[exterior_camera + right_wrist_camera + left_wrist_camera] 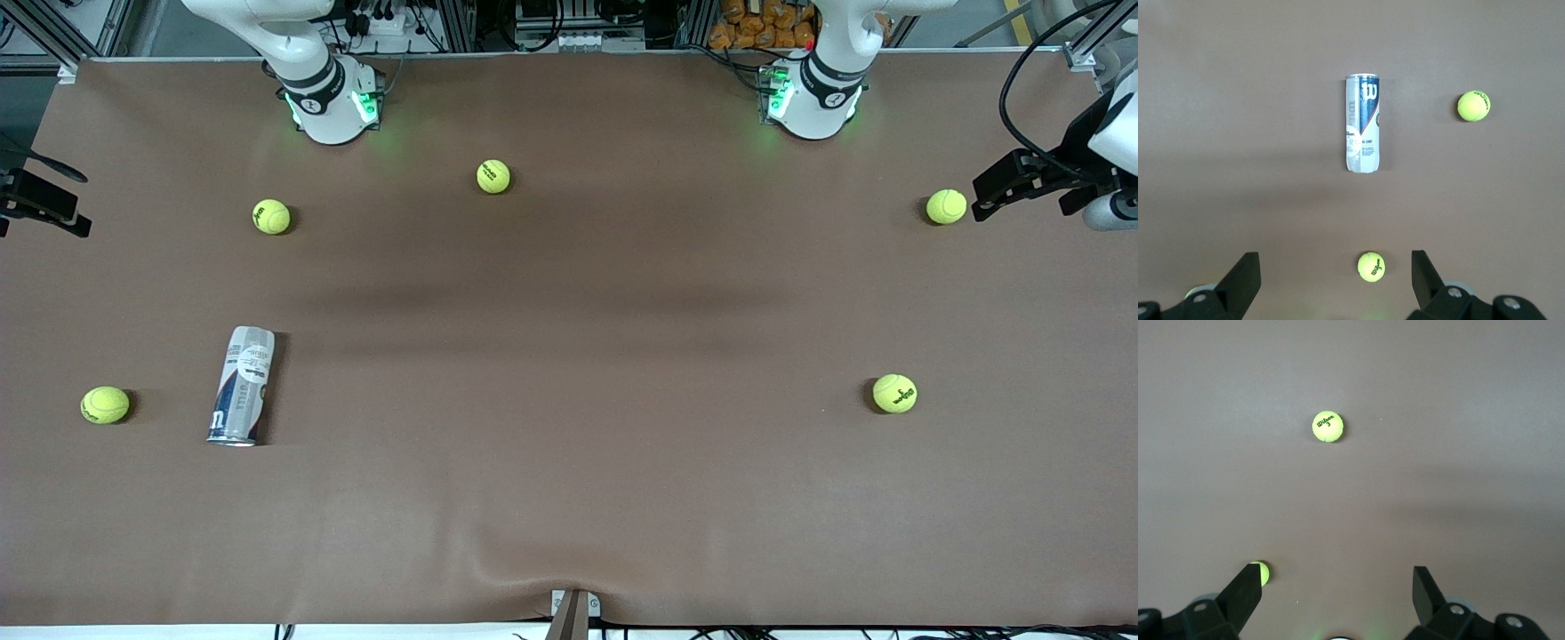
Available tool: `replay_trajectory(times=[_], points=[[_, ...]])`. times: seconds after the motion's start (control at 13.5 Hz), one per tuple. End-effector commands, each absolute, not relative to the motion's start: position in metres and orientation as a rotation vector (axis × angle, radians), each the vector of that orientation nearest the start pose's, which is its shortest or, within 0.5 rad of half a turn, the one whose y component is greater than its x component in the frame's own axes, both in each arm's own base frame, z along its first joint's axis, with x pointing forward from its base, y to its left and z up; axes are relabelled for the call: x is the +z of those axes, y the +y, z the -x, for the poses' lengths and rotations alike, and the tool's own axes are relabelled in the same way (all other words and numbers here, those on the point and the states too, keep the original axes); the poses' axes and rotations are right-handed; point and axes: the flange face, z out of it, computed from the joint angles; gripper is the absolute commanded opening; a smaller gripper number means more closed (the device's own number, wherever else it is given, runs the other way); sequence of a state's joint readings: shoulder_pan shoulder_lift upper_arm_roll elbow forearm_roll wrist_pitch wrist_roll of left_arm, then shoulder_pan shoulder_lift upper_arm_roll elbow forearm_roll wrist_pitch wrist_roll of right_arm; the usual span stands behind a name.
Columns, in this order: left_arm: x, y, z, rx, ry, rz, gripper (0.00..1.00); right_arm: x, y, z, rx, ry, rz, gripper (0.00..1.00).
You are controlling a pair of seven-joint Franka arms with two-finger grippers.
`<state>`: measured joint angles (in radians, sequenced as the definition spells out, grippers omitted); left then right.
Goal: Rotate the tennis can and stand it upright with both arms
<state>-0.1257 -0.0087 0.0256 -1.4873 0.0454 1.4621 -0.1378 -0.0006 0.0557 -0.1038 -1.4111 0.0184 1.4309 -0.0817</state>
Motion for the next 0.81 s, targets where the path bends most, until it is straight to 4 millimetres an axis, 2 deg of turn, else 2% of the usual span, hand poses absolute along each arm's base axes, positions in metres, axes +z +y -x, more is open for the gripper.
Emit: replay_trajectory(times=[0.0, 0.3, 0.52, 0.59, 0.74], points=[[0.665, -0.052, -0.537, 0.013, -0.063, 3.108, 1.0, 0.655, -0.053, -0.53, -0.011, 0.054, 3.105, 1.0], [0.666, -0.043, -0.538, 0.012, -0.084, 3.111, 1.0, 0.658, -0.049, -0.533, -0.022, 0.036, 3.119, 1.0], [0.665, -0.042, -0.538, 0.017, -0.076, 3.114, 1.0, 0.658, -0.055, -0.535, -0.027, 0.072, 3.117, 1.0], [0.663, -0.042, -0.538, 0.025, -0.071, 3.116, 1.0, 0.642, -0.063, -0.545, 0.011, 0.092, 3.121, 1.0], [0.661, -0.04, -0.538, 0.03, -0.075, 3.117, 1.0, 0.619, -0.092, -0.563, 0.031, 0.163, 3.11, 1.0]])
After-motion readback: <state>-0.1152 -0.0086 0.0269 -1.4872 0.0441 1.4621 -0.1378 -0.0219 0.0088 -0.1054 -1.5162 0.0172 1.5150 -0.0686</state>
